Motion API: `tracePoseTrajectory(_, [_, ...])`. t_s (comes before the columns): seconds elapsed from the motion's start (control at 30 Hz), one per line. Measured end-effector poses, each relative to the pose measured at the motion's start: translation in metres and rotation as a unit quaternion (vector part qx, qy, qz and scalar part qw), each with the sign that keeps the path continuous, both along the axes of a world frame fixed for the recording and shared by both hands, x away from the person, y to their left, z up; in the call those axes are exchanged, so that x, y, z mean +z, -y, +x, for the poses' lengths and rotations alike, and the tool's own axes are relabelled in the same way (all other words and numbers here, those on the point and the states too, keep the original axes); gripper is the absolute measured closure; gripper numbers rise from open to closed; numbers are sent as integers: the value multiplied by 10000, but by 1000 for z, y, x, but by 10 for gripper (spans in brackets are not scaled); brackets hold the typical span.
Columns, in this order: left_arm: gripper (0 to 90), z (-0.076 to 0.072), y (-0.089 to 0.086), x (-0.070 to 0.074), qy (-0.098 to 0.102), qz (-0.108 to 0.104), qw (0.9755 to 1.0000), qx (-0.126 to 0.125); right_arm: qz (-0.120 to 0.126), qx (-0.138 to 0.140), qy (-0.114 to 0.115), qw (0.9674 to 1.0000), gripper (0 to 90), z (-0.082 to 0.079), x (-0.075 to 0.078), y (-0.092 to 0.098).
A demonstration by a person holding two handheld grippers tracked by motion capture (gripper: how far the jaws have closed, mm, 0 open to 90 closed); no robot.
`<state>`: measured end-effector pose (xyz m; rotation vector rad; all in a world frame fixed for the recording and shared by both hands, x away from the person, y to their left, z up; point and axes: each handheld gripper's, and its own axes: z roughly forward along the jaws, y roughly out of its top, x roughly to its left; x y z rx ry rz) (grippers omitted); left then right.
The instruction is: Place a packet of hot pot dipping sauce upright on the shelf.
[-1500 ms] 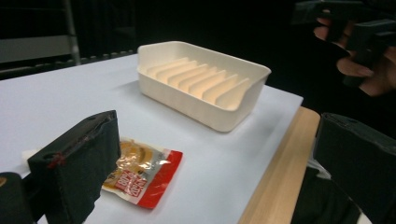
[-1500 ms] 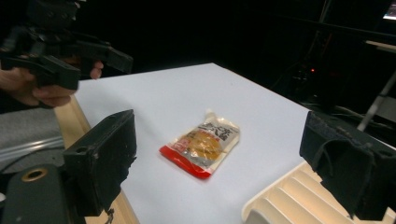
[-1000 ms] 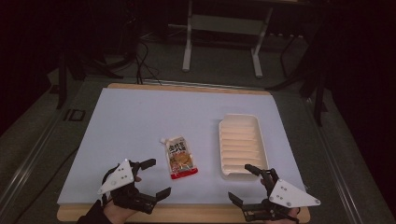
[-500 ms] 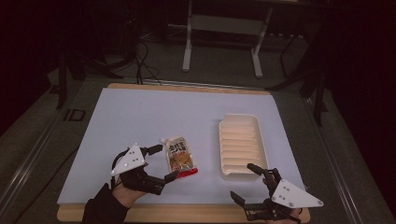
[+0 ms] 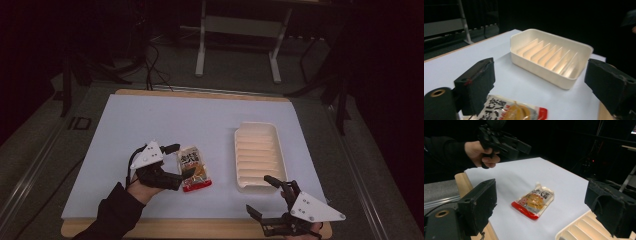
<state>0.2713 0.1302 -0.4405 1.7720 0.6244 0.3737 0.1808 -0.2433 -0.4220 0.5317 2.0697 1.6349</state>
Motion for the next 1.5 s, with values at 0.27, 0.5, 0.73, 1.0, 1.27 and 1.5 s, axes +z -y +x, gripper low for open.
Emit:
tracePoseTrajectory(0.27, [149, 30, 5, -14, -289, 371, 9988, 117, 18, 11, -8, 10000, 107, 0, 0, 2])
tracePoseTrajectory(0.5, [189, 52, 2, -26, -332, 480, 9978, 317, 13, 25, -18, 10000, 107, 1, -1, 2])
tracePoseTrajectory(0.73, [214, 72, -3, -43, -486, 621, 9957, 476, -17, 64, -41, 10000, 107, 2, -3, 1])
tracePoseTrajectory(1.0, [230, 94, -10, -66, -730, 553, 9937, 639, 3, 85, -92, 9999, 131, 3, -4, 2])
tracePoseTrajectory(1.27, [291, 107, -7, -80, -971, 764, 9909, 541, -28, 85, -67, 9999, 131, 2, -4, 1])
tracePoseTrajectory(1.5, [328, 114, -4, -89, -1092, 1006, 9875, 529, -24, 103, -84, 9999, 131, 2, -4, 1])
